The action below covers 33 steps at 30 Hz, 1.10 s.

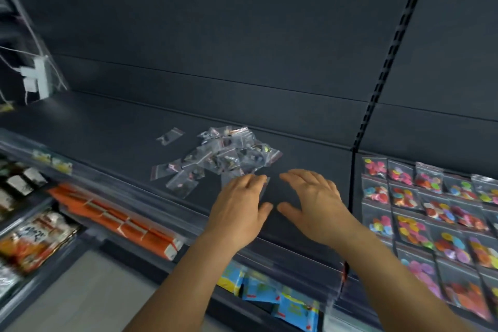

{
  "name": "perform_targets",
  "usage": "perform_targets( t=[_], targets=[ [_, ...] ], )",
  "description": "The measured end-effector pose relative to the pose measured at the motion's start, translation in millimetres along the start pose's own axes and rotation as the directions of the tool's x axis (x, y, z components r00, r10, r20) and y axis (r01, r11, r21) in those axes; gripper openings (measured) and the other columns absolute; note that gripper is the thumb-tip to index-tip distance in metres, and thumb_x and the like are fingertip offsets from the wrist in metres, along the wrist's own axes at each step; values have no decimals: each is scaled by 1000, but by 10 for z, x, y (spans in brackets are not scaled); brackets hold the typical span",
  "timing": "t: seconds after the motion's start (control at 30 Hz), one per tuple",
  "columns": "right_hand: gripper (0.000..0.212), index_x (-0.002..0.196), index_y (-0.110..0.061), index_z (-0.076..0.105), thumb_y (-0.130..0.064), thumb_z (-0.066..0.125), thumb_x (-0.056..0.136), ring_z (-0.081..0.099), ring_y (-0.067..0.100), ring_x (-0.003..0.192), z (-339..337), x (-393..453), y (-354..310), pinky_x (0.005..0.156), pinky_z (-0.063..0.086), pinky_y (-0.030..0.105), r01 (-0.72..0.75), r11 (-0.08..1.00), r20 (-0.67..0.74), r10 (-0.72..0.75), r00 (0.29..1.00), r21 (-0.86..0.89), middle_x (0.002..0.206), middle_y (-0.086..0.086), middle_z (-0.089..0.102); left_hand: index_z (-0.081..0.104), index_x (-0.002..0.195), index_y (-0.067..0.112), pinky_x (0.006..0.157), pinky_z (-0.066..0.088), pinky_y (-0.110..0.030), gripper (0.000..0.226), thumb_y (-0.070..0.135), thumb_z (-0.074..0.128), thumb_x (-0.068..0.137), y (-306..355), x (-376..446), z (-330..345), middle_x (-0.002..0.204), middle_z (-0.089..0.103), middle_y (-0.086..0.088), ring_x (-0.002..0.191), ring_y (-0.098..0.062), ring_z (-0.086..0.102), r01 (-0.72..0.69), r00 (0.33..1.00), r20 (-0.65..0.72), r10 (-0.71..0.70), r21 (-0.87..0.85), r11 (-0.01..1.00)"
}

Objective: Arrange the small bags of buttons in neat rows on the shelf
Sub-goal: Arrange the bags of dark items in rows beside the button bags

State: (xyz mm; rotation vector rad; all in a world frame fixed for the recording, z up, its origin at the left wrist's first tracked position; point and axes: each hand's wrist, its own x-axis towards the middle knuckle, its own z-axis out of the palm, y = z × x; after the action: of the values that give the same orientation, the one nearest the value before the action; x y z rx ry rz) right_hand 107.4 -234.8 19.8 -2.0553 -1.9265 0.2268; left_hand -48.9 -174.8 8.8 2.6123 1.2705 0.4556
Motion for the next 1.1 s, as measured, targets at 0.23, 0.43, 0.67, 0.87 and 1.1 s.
perform_targets(
  t=[0.23, 0.43, 0.67, 0.87, 1.1],
  targets=[
    [56, 142, -26, 34, -41, 51, 91, 28, 17, 137, 159, 505, -151, 112, 19, 37, -1, 1000, 47, 0, 999, 2, 147, -6, 35, 31, 145, 21, 109, 32, -34, 54, 36, 48, 95, -492, 161, 41, 142, 41, 1, 130, -19, 35, 139, 990, 0, -139, -19, 990],
    [52, 131, -19, 46, -42, 58, 87, 39, 26, 123, 332, 788, -194, 100, 36, 31, -131, 991, 139, 128, 982, 15, 132, 5, 47, 29, 146, 19, 108, 30, -34, 54, 34, 46, 97, -664, 280, 125, 146, 37, -1, 132, -21, 33, 206, 978, 36, -205, -25, 978],
    [39, 115, -18, 54, -33, 66, 81, 54, 24, 105, 425, 959, -198, 78, 43, 28, -249, 966, 223, 229, 948, 68, 118, 6, 54, 28, 146, 23, 107, 28, -35, 72, 35, 65, 85, -754, 402, 112, 140, 41, -3, 131, -23, 29, 281, 959, 81, -272, -143, 949],
    [20, 89, -20, 55, -30, 68, 77, 55, 18, 88, 395, 961, -179, 69, 42, 26, -269, 934, 205, 223, 953, 233, 99, 0, 56, 51, 128, 22, 84, 44, -27, 54, 26, 73, 79, -742, 425, 113, 117, 53, -3, 96, -15, 54, 307, 951, 58, -303, -264, 914],
    [25, 107, -23, 58, -16, 60, 83, 52, 8, 70, 339, 849, -160, 58, 38, 17, -259, 882, 158, 213, 964, 395, 72, -12, 50, 54, 89, 26, 56, 41, -16, 19, 20, 70, 80, -662, 371, 60, 85, 57, 11, 70, -3, 56, 328, 940, 79, -332, -476, 816]
  ],
)
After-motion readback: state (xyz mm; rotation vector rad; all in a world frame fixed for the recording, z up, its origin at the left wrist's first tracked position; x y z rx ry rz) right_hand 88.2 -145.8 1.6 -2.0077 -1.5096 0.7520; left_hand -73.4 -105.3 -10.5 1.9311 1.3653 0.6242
